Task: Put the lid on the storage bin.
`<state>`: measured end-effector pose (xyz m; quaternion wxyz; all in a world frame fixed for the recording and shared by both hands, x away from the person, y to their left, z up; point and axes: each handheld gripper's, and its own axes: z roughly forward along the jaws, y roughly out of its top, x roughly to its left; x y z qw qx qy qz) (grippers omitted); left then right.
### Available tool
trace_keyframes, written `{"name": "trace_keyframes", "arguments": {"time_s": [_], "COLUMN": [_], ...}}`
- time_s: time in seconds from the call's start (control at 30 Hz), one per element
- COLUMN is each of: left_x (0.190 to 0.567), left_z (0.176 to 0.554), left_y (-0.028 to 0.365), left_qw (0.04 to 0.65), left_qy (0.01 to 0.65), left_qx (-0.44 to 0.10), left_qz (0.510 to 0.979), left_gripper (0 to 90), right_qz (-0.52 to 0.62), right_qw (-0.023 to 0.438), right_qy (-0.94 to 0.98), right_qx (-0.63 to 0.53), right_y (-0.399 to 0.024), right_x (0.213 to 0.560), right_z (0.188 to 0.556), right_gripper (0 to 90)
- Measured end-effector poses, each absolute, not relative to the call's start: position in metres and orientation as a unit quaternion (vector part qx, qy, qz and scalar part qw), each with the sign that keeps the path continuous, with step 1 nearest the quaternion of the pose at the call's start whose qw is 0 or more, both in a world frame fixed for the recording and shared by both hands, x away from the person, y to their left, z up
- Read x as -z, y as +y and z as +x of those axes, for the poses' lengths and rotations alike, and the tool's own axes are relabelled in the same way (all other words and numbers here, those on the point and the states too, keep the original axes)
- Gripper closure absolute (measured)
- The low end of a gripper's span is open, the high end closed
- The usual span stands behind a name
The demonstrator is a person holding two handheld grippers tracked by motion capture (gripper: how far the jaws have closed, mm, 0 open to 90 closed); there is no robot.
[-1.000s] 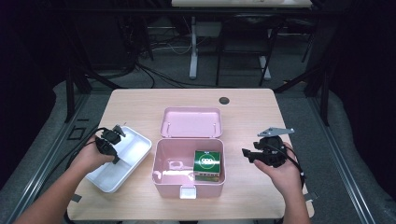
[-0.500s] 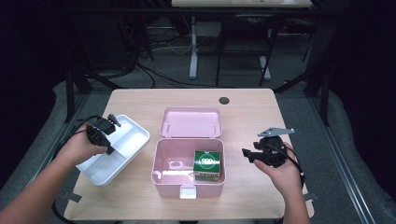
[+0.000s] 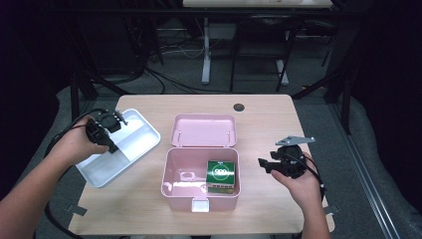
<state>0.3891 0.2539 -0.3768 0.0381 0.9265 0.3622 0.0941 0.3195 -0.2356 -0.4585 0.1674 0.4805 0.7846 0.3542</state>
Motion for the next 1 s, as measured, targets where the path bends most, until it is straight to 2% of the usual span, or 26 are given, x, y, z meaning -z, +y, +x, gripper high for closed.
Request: {"name": "trace_keyframes", "arguments": {"time_s": [0.63,1.0], "left_x": [0.343,0.345], "left_z": [0.385,0.384], "left_y": [0.181,0.122], "left_qw": [0.036,0.027], "left_qy": [0.245,0.171], "left_qx": [-0.079,-0.070], "left_qz": [0.966,0.982], "left_gripper": [89.1,89.1], "right_qz": [0.484,0.486], "right_qw": [0.168,0.171], "right_qy": [0.780,0.775], "right_qx": [-0.360,-0.366], "right_y": [-0.237,-0.239], "right_x": [0.459,0.459], "right_z": [0.320,0.320], "right_gripper": [46.2,46.2]}}
